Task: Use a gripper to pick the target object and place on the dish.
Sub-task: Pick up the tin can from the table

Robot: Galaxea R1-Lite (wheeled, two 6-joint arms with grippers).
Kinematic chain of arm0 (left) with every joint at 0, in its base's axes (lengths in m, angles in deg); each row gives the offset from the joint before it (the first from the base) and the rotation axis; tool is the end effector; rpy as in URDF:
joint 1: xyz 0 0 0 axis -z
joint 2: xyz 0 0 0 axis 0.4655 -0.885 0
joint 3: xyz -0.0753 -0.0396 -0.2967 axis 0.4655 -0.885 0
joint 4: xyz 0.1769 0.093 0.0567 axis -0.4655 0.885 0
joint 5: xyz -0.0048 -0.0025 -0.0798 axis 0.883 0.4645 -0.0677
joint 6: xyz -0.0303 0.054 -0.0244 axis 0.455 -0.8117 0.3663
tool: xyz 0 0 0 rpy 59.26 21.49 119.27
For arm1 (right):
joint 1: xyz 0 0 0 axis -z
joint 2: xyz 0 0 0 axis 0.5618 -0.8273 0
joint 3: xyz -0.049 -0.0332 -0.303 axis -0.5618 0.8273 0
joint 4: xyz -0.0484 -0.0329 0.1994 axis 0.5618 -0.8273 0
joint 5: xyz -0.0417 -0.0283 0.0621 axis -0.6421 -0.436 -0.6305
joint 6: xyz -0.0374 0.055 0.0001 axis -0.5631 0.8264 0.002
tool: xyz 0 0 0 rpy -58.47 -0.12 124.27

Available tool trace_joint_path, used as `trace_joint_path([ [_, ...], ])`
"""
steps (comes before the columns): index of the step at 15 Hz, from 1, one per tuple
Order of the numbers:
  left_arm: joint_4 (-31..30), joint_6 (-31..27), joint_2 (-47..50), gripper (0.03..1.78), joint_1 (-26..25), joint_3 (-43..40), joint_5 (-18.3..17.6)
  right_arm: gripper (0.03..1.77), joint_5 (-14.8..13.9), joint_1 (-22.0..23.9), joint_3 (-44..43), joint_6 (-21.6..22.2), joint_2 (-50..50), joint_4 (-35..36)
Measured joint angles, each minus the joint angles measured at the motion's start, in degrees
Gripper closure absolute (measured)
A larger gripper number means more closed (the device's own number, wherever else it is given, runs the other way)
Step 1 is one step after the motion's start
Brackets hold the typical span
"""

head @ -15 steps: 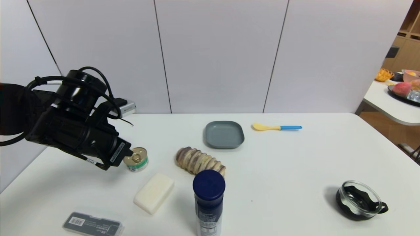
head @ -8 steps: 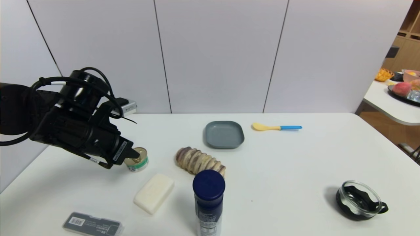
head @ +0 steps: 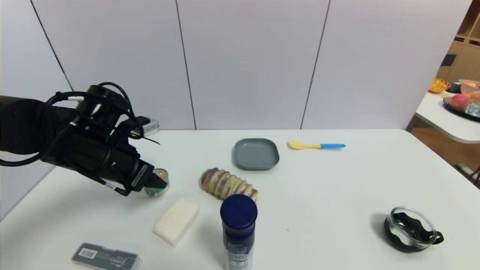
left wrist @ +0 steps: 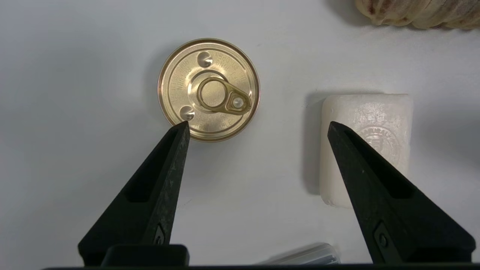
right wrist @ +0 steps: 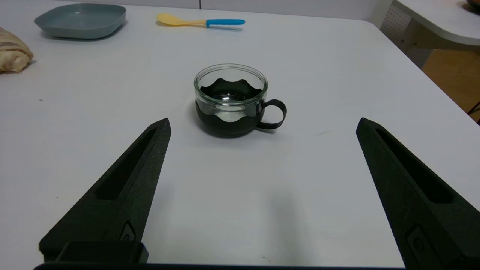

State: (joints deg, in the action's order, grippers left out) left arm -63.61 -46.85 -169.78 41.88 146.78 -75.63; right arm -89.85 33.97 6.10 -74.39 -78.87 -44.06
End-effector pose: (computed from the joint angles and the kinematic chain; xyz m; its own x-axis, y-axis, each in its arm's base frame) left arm 0.3126 -0.0873 0.1642 0.5449 -0.2660 -0.7952 0.4687 0.8830 0.0258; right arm 0.0313 0.0002 0.0754 1.0000 0.0036 0.0011 -0.0036 0.9978 -0.0658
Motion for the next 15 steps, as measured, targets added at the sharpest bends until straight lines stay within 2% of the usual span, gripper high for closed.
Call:
trace_joint_path([
  [8, -0.2, 0.4, -3.4, 0.24, -0.2, 1.1, 0.5, 0.09, 0.0, 0.0, 0.0, 0.0, 0.0, 0.0],
  [12, -0.3, 0.4, -4.2, 0.18, -0.6, 2.0, 6.5, 0.09, 0.0, 0.0, 0.0, 0.0, 0.0, 0.0],
  [15, 0.0, 0.4, -4.5, 0.16, -0.6, 2.1, 7.1, 0.09, 0.0, 0.0, 0.0, 0.0, 0.0, 0.0],
])
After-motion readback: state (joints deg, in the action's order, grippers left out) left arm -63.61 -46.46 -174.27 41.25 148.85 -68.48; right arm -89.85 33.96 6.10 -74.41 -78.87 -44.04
